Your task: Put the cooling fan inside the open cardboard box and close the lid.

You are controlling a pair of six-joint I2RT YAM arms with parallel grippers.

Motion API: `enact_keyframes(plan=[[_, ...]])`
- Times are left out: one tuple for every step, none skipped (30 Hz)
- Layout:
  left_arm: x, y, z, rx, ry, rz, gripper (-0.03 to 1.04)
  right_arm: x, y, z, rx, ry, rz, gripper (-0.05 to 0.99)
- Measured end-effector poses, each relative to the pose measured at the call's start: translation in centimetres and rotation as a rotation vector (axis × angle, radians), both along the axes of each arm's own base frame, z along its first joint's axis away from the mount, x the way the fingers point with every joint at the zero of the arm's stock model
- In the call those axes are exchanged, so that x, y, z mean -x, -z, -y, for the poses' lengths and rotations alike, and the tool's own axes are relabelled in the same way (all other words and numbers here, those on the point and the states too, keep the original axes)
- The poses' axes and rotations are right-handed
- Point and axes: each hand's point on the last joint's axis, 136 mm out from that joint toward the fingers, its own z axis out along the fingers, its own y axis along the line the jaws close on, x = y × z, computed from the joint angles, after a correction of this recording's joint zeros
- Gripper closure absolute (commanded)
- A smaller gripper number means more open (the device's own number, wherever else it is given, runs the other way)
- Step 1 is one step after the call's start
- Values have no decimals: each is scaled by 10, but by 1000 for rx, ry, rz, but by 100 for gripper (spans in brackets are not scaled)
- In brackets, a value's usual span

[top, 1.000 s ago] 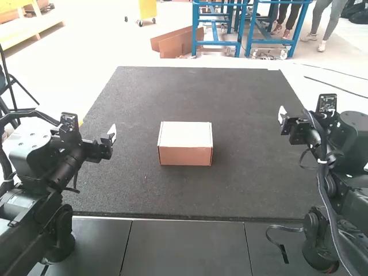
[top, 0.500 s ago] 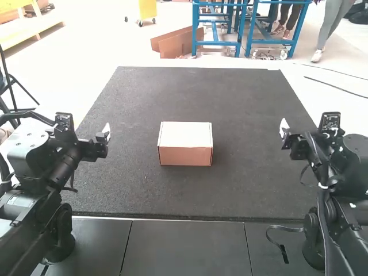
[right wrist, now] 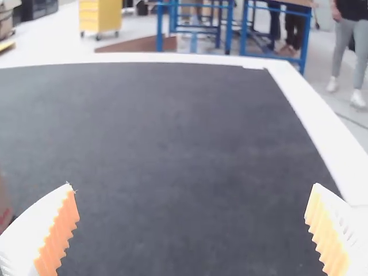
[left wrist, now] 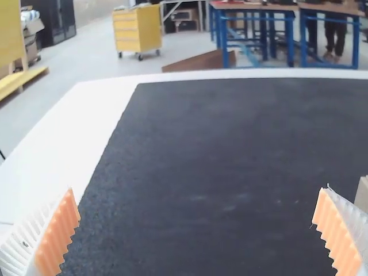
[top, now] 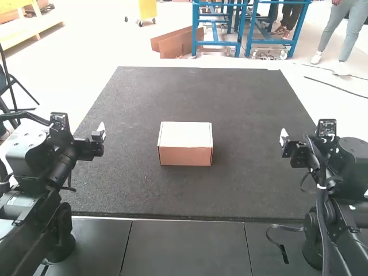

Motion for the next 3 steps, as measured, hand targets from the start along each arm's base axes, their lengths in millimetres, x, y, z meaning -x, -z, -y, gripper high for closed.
enact_keyframes(plan=[[0, 0, -2, 0, -8, -1, 5, 0, 0, 0, 4, 0, -2, 2], [0, 0, -4, 0, -16, 0, 5, 0, 1, 0, 8, -1, -2, 2], [0, 0, -5, 0, -21, 0, 5, 0, 1, 0, 11, -1, -3, 2]])
